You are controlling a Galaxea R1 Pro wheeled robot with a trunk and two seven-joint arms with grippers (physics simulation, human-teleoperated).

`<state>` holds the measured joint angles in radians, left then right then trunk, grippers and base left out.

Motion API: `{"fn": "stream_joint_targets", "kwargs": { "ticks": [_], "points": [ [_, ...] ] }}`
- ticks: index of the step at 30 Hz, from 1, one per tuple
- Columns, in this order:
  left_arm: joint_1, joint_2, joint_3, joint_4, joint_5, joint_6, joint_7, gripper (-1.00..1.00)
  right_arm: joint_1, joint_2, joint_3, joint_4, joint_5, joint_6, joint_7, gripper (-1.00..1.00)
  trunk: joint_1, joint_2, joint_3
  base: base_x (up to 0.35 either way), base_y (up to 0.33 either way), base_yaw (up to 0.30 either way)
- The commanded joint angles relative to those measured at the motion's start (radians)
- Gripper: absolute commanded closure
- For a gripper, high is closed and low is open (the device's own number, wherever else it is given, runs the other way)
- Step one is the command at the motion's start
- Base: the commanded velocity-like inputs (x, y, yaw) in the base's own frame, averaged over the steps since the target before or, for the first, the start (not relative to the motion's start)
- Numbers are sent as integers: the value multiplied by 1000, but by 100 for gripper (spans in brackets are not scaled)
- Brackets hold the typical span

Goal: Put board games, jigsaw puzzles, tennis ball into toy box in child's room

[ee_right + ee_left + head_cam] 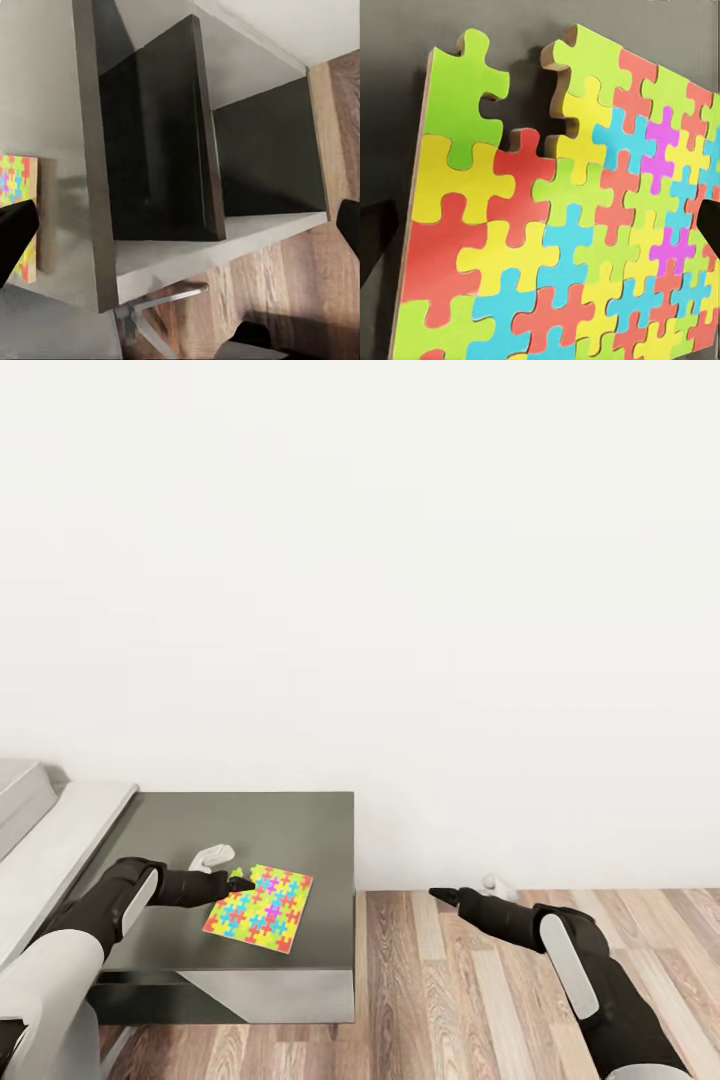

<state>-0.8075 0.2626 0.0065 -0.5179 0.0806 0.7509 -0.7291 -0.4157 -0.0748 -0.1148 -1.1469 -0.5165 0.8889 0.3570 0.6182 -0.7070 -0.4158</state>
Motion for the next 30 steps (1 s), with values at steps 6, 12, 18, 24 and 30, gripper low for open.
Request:
{"fn": "stream_joint_targets", "kwargs": {
  "ticks": [6, 12, 18, 24, 30],
  "points": [
    [1, 0, -2, 6, 1, 10, 2, -100, -75, 1, -3, 156, 6, 55, 119, -100, 0, -1, -1, 0, -4, 0],
    [1, 0, -2, 6, 1, 10, 2, -100, -91, 27, -3, 189, 7, 54, 147, -100, 0, -1, -1, 0, 0, 0],
    [1, -1, -2, 6, 1, 11, 1, -100, -93, 63, -4, 198, 5, 70, 155, -100, 0, -1, -1, 0, -93, 0],
    [1, 0, -1, 6, 1, 11, 0, -100, -94, 68, -5, 199, 1, 117, 158, -100, 0, -1, -1, 0, -177, 0],
    [1, 0, 0, 6, 1, 12, -1, -100, -94, 70, -5, 199, 0, 124, 158, -100, 0, -1, -1, -16, -153, 0]
  ]
}}
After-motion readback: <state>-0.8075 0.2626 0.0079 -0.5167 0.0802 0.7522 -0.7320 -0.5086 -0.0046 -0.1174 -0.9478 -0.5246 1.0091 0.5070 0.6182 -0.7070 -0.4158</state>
